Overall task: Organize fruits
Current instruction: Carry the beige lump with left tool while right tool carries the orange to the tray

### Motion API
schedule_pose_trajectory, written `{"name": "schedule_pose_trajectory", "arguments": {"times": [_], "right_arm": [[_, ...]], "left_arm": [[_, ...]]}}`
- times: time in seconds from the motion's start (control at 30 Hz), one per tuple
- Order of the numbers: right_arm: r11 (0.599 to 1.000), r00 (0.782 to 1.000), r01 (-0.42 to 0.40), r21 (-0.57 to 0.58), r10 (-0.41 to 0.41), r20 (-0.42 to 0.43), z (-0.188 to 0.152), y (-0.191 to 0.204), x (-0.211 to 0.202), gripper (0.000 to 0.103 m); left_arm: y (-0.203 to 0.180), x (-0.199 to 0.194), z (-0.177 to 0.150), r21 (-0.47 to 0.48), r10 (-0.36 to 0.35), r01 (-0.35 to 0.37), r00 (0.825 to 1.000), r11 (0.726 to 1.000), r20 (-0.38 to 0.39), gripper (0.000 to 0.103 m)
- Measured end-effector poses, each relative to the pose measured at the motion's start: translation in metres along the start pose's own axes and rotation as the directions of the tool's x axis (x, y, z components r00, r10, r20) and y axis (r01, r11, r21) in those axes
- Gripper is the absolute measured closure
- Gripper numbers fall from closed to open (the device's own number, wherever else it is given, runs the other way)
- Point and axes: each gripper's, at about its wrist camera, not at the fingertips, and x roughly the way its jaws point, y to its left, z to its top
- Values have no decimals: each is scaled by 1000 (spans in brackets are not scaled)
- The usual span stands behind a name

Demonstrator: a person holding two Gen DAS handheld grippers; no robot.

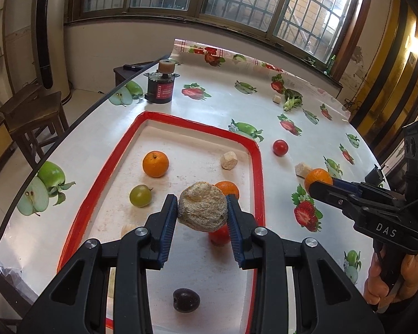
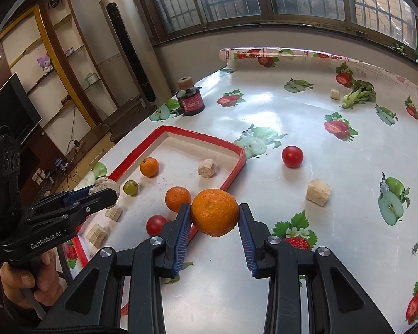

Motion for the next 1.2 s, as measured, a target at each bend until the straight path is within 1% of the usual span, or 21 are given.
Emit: {"name": "schedule_pose_trajectory", "arguments": {"times": [0.37, 0.77, 0.93, 1.2], "right_arm": [[999, 999, -29, -46, 28, -27, 5, 30, 19, 68], [996, 997, -50, -68, 46, -66, 15, 45, 49, 68], [996, 996, -58, -64, 52, -79, 25, 47, 64, 68], [996, 993, -65, -54, 59, -102, 55, 55, 105, 68]], "left_arm": [[23, -2, -1, -20, 51, -51, 999, 998, 8, 70], [53, 5, -1, -73, 63, -64, 998, 995, -16, 70], [50, 12, -1, -72, 46, -48, 998, 996, -31, 70], [29, 37, -5, -37, 3, -6, 995, 999, -95, 70]]}}
